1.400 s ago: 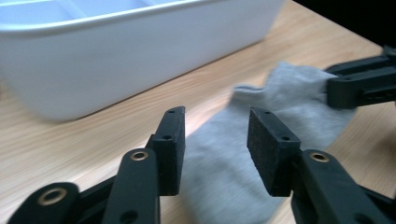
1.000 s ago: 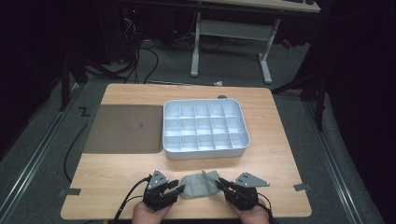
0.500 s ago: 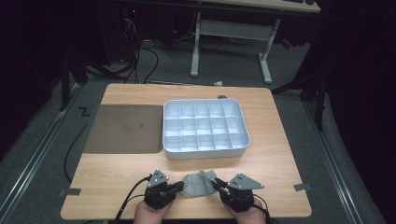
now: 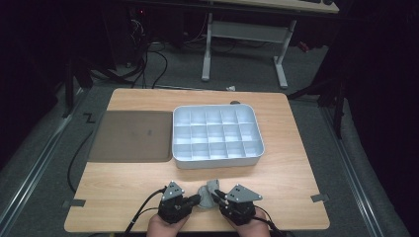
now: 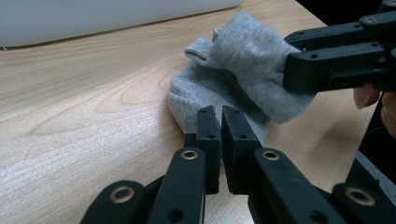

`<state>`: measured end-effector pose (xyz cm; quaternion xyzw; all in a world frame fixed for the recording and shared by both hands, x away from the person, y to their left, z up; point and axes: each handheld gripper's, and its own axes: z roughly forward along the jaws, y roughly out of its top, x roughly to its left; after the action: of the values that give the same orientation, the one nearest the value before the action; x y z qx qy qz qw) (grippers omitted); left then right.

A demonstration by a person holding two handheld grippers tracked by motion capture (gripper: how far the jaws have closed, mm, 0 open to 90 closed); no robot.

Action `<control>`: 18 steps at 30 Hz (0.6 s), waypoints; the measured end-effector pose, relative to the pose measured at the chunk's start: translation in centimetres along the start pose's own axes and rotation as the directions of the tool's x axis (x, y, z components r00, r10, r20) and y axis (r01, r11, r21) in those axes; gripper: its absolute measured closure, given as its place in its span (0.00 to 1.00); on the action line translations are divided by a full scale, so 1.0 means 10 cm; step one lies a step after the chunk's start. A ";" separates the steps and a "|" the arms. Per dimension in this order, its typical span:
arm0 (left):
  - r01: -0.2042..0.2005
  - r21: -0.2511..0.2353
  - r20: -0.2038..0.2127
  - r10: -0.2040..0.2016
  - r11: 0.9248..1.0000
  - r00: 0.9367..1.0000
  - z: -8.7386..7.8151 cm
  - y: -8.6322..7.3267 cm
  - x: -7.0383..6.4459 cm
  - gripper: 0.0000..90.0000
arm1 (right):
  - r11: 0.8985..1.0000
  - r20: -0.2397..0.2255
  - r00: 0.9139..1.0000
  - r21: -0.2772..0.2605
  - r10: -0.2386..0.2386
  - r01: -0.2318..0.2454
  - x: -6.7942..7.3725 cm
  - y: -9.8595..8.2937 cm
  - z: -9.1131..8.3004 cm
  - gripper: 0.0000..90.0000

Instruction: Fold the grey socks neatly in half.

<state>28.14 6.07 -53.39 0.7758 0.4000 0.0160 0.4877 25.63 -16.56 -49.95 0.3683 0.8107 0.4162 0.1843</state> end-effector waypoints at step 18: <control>0.006 0.007 -0.005 -0.006 1.000 1.000 0.02 -0.01 0.01 0.94 | 0.998 -0.099 0.994 -0.034 0.041 -0.044 0.04 0.03 0.07 0.78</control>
<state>28.29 6.00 -53.61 0.7763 0.4035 0.0150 0.4840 25.93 -15.72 -50.08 0.3611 0.8031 0.4523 0.1418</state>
